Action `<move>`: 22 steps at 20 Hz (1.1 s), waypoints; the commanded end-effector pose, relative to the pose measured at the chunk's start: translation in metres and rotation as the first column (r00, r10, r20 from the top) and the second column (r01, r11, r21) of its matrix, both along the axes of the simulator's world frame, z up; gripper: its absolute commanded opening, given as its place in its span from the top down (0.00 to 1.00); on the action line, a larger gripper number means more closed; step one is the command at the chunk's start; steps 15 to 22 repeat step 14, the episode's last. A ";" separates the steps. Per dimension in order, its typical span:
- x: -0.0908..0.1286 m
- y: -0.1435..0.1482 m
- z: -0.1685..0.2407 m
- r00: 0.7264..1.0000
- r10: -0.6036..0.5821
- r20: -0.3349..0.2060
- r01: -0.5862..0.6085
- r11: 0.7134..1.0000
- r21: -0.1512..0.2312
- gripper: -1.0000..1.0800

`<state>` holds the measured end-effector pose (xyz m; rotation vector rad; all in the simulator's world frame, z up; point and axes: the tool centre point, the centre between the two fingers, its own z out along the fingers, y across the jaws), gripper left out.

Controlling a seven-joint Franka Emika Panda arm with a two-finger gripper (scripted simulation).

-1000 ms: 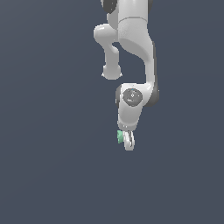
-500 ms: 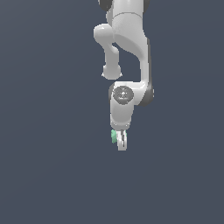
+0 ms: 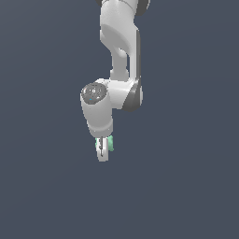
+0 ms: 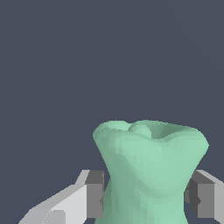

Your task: Pick up the object and move it to a goal position.

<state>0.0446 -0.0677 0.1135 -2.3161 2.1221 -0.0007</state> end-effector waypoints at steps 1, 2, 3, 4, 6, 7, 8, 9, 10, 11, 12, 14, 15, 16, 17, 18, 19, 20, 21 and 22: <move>0.005 -0.024 0.011 1.000 0.001 0.000 -0.001 1.000 0.000 1.00; 0.006 -0.032 0.014 1.000 0.001 0.000 -0.001 1.000 0.000 1.00; 0.008 -0.039 0.017 1.000 0.001 0.000 -0.001 1.000 0.000 1.00; 0.009 -0.045 0.020 1.000 0.001 0.000 -0.001 1.000 0.000 1.00; 0.012 -0.054 0.024 1.000 0.001 0.000 -0.001 1.000 0.000 1.00; 0.013 -0.058 0.026 1.000 0.001 0.000 -0.001 1.000 0.000 1.00; 0.013 -0.060 0.027 1.000 0.001 0.000 -0.001 1.000 0.000 1.00; 0.014 -0.062 0.028 1.000 0.001 0.000 -0.001 1.000 0.000 1.00; 0.015 -0.063 0.028 1.000 0.001 0.000 -0.001 1.000 0.000 1.00; 0.015 -0.064 0.028 1.000 0.001 0.000 -0.001 1.000 0.000 1.00; 0.015 -0.063 0.028 1.000 0.001 0.000 -0.001 1.000 0.000 1.00; 0.015 -0.062 0.027 1.000 0.001 0.000 -0.001 1.000 0.000 1.00; 0.015 -0.062 0.027 1.000 0.001 0.000 -0.001 1.000 0.000 1.00; 0.015 -0.062 0.027 1.000 0.001 0.000 -0.001 1.000 0.000 1.00; 0.015 -0.062 0.027 1.000 0.001 0.000 -0.001 1.000 0.000 1.00; 0.015 -0.062 0.027 1.000 0.001 0.000 -0.001 1.000 0.000 1.00; 0.015 -0.062 0.027 1.000 0.001 0.000 -0.001 1.000 0.000 1.00; 0.015 -0.062 0.027 1.000 0.001 0.000 -0.001 1.000 0.000 1.00; 0.015 -0.062 0.027 1.000 0.001 0.000 -0.001 1.000 0.000 1.00; 0.015 -0.062 0.027 1.000 0.001 0.000 -0.001 1.000 0.000 1.00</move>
